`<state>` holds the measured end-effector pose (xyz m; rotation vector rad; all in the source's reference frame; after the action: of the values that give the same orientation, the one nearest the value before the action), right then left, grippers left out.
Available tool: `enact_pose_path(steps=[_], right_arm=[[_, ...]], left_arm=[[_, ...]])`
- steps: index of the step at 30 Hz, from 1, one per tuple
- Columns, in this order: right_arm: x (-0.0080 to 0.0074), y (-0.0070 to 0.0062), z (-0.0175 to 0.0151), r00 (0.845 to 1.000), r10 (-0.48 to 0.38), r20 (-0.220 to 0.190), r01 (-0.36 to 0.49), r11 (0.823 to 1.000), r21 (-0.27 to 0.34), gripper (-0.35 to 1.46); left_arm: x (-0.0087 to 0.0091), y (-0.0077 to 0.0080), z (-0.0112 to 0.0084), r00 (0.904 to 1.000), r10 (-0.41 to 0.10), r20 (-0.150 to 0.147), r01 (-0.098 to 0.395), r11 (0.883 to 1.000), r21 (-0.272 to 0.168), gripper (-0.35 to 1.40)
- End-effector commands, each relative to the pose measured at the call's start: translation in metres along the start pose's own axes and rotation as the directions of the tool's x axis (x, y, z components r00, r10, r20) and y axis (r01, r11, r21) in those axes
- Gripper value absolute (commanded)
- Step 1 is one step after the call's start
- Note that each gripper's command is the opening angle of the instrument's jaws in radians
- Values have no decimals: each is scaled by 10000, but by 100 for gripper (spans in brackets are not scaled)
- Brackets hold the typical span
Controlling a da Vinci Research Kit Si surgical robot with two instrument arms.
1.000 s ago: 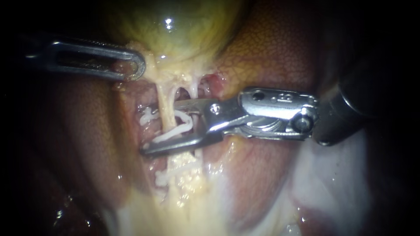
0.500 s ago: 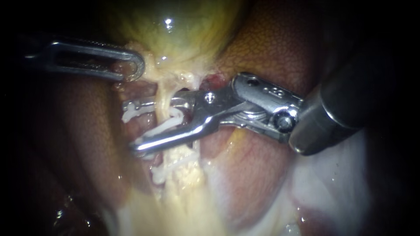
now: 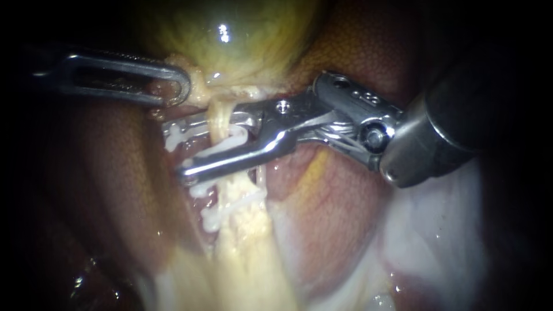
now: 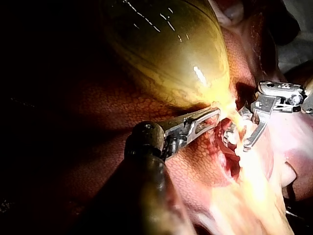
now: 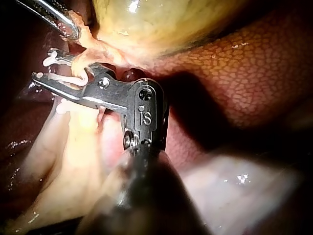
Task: Clipping third clip left tube
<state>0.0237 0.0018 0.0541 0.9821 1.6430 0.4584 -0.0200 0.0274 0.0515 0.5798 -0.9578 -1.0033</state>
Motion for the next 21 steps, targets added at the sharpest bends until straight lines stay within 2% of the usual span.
enact_pose_path(steps=[1,4,6,10,21], right_arm=[[0,0,1,10000,34,-13,-34,10000,-34,-6],[0,2,1,10000,91,-19,-91,9999,-50,-17],[0,2,1,9996,267,-23,-267,9996,-107,-34],[-1,7,0,9981,608,-35,-609,9977,-313,-35],[-8,9,-3,9984,573,-6,-573,9979,-292,-35]], left_arm=[[0,0,0,10000,-1,0,1,10000,-1,-35],[0,0,0,10000,0,-1,0,10000,1,-35],[0,1,0,10000,0,-2,0,10000,2,-35],[0,1,0,10000,0,-3,0,10000,5,-35],[0,1,0,10000,0,-4,0,10000,6,-35]])
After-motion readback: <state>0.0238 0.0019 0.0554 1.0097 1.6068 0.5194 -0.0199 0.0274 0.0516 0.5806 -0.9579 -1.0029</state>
